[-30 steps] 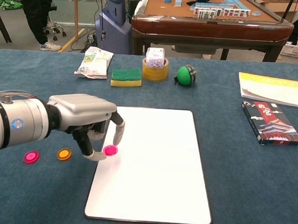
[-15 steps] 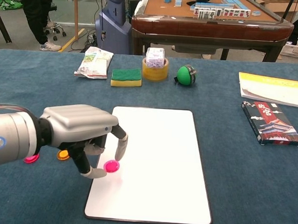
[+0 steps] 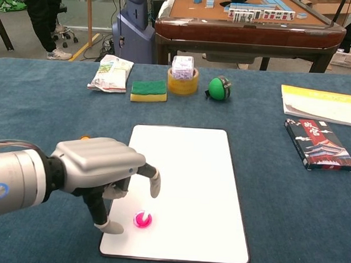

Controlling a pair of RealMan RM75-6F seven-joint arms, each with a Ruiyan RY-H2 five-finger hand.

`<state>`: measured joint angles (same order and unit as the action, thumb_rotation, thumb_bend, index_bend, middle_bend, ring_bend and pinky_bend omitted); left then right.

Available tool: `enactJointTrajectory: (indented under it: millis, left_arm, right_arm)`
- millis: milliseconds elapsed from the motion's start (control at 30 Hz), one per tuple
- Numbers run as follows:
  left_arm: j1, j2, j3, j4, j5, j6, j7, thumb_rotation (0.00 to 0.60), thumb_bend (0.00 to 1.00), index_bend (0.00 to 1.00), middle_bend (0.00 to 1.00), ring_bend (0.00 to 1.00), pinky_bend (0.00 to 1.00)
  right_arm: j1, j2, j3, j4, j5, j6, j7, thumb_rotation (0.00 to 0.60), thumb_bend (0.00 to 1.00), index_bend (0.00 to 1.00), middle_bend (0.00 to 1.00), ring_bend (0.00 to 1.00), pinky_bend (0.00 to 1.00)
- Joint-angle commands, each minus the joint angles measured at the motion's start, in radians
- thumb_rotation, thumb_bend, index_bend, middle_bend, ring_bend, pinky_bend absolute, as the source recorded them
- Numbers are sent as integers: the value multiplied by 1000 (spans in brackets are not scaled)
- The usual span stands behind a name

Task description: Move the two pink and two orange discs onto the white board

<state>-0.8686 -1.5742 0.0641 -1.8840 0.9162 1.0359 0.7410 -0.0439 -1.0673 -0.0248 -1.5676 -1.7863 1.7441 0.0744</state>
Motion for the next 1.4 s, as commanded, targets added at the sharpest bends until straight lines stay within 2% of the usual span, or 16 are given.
enactJointTrajectory:
  millis: [33,400,733,1067,1400]
  left_arm:
    - [9,9,1,2,0,13,0,600,170,334,1000,1000,1000]
    - [76,139,33,-20,22,77,-40,600,169,453,1000,1000,1000]
    - [153,226,60,3,64,105,-116,600,173,482,1000,1000,1000]
    - [204,220,66,78,95,84,-162,600,189,496,1000,1000,1000]
    - [231,186,47,157,97,44,-195,600,251,502,1000,1000,1000]
  right_arm:
    - [0,0,1,1,2,-1,2,600,0,262,313,343,627]
    - [11,-1,5,-11,17,-32,-16,600,0,262,313,344,627]
    - [22,-3,7,-24,28,-61,-37,600,0,263,313,343,627]
    - [29,-6,10,-30,38,-77,-51,600,0,263,314,343,627]
    - [32,-6,11,-31,43,-82,-53,600,0,263,313,344,627]
